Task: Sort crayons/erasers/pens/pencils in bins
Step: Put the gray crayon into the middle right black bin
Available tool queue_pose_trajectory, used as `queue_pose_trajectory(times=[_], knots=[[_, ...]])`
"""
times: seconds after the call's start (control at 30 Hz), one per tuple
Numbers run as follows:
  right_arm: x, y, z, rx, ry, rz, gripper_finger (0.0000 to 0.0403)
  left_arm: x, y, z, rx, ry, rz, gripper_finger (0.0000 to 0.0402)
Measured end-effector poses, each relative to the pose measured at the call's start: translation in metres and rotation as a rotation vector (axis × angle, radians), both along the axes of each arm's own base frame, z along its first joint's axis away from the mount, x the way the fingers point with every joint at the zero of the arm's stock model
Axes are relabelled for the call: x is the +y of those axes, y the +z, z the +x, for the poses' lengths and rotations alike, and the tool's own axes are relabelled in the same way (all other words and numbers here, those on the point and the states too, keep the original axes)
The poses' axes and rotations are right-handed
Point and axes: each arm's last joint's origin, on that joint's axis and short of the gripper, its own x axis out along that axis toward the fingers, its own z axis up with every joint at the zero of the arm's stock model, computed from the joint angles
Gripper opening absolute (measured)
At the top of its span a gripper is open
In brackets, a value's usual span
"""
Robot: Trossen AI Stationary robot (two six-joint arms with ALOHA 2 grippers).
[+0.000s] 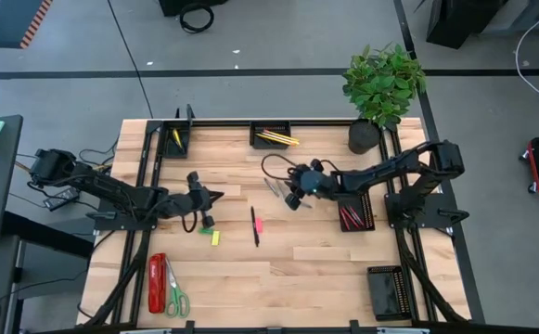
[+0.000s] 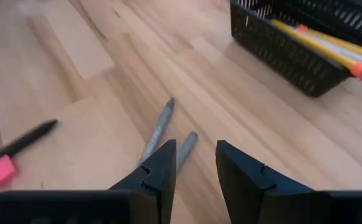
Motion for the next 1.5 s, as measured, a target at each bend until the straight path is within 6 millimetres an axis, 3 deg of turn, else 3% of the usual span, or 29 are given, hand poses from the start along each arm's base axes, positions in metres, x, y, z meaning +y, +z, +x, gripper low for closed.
queue_pose_trajectory(times=[0.3,0.73,1.03,1.27,1.5], knots=[[0.020,0.006,0.005,-0.071,0.056,-0.035,0.0119,0.000,-0.005,-0.003,0.035,0.031,-0.049,0.0024],[0.020,0.005,0.004,-0.052,0.053,-0.064,0.0119,-0.005,0.001,0.000,-0.070,0.034,-0.117,0.0020],[0.012,-0.040,0.021,0.078,0.070,-0.107,0.0119,-0.009,0.002,0.000,-0.109,0.035,-0.161,0.0020],[-0.006,-0.044,0.020,0.073,-0.033,-0.129,0.0119,-0.006,0.003,0.000,-0.146,0.116,-0.163,0.0014],[-0.012,-0.049,0.020,0.066,-0.063,-0.099,0.0119,0.012,0.008,0.002,-0.202,0.267,-0.097,0.0023]])
